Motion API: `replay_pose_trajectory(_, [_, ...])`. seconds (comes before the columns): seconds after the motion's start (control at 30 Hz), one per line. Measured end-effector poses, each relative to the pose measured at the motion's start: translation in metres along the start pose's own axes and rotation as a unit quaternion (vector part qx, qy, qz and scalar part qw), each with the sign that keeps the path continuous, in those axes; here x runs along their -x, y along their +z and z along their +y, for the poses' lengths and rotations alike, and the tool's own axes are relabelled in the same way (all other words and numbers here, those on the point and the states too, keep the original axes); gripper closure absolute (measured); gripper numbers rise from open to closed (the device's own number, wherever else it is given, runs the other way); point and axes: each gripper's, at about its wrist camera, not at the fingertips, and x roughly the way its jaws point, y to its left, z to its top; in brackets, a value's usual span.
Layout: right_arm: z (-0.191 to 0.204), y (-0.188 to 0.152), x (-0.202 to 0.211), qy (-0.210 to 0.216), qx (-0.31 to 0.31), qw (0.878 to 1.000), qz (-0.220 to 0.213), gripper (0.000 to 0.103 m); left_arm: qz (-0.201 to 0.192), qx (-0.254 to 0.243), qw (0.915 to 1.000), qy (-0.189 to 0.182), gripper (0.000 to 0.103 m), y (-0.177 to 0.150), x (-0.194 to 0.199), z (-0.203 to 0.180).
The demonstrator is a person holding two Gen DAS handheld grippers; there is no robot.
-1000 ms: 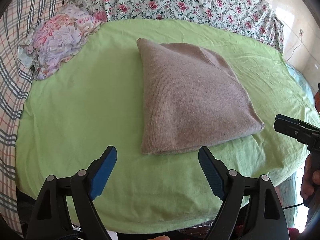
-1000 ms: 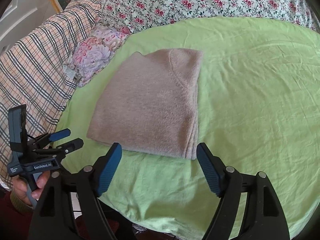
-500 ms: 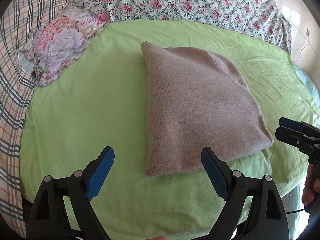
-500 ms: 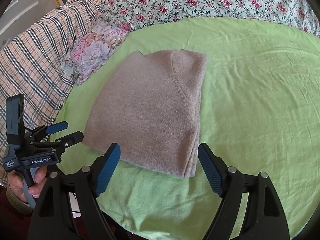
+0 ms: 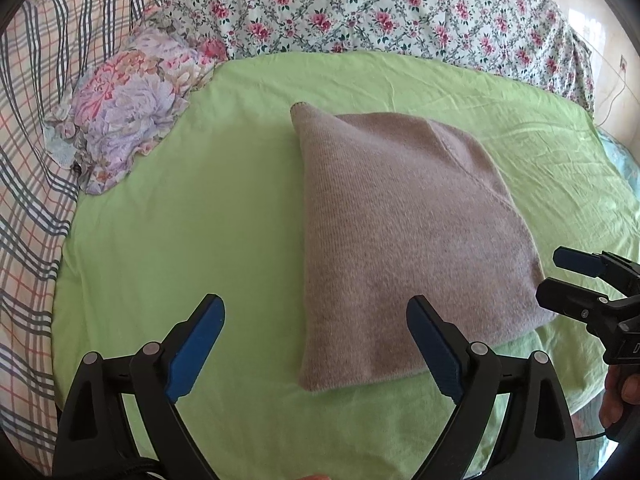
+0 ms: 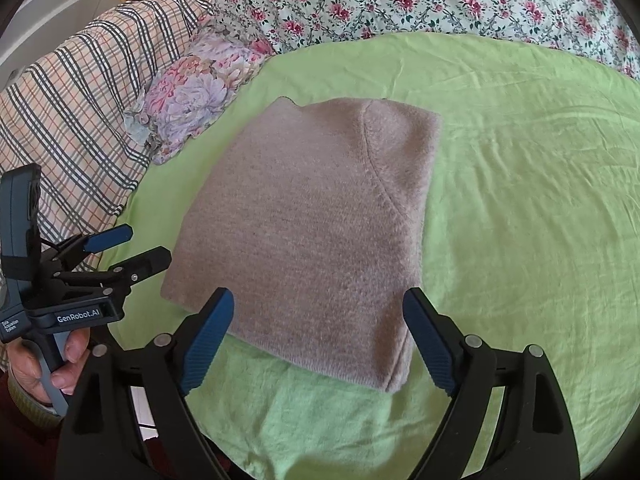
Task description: Fold small clothes
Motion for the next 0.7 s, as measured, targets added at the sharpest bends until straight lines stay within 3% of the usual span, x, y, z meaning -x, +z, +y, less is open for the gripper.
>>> replay_pose_trajectory(0.7, [-0.016, 0.03, -0.014, 0.011, -0.027, 1.0, -0.007, 0.015, -0.008, 0.012, 0.9999, -0.001, 0.009, 0.024, -0.016, 0.005])
